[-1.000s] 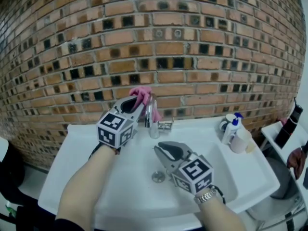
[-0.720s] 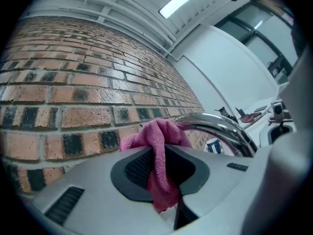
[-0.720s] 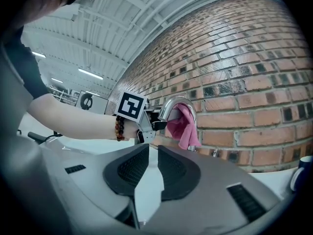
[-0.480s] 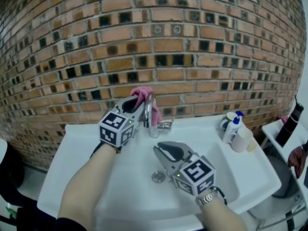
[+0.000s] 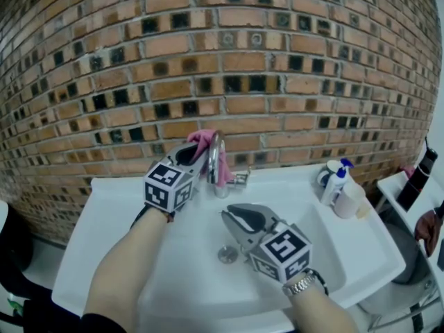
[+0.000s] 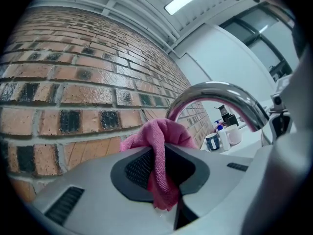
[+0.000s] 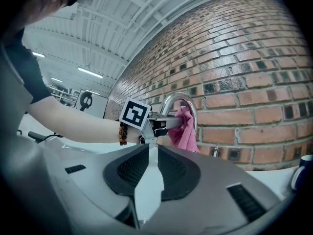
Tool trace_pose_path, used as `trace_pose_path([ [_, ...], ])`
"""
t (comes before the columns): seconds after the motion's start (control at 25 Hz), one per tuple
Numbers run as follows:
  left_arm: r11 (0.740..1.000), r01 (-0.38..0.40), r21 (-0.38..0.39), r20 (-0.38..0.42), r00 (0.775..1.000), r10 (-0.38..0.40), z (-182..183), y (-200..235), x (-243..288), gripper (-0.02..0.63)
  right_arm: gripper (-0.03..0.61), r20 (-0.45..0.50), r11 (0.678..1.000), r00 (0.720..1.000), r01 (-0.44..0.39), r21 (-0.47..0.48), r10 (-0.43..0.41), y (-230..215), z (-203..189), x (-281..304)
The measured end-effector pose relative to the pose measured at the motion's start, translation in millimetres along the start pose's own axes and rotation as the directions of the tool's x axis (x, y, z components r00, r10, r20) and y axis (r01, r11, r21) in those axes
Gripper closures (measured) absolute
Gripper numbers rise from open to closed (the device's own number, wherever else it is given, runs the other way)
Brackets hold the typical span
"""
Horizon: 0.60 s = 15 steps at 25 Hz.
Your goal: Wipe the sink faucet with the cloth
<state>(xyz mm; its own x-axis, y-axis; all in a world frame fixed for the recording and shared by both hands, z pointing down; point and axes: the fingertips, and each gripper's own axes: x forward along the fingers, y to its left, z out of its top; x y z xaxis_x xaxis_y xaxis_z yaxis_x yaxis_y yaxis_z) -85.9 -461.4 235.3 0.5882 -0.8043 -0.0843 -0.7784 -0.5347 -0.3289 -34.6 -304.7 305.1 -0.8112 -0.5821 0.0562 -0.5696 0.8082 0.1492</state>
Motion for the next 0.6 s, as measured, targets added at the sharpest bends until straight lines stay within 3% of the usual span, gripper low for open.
trace_pose_path([
  [0.6, 0.999, -0.006, -0.039, -0.068, 0.998, 0.004, -43, -6, 0, 0.545, 0.51, -0.012, 1.0, 1.0, 0.014, -0.002, -0.014, -3, -2, 1],
])
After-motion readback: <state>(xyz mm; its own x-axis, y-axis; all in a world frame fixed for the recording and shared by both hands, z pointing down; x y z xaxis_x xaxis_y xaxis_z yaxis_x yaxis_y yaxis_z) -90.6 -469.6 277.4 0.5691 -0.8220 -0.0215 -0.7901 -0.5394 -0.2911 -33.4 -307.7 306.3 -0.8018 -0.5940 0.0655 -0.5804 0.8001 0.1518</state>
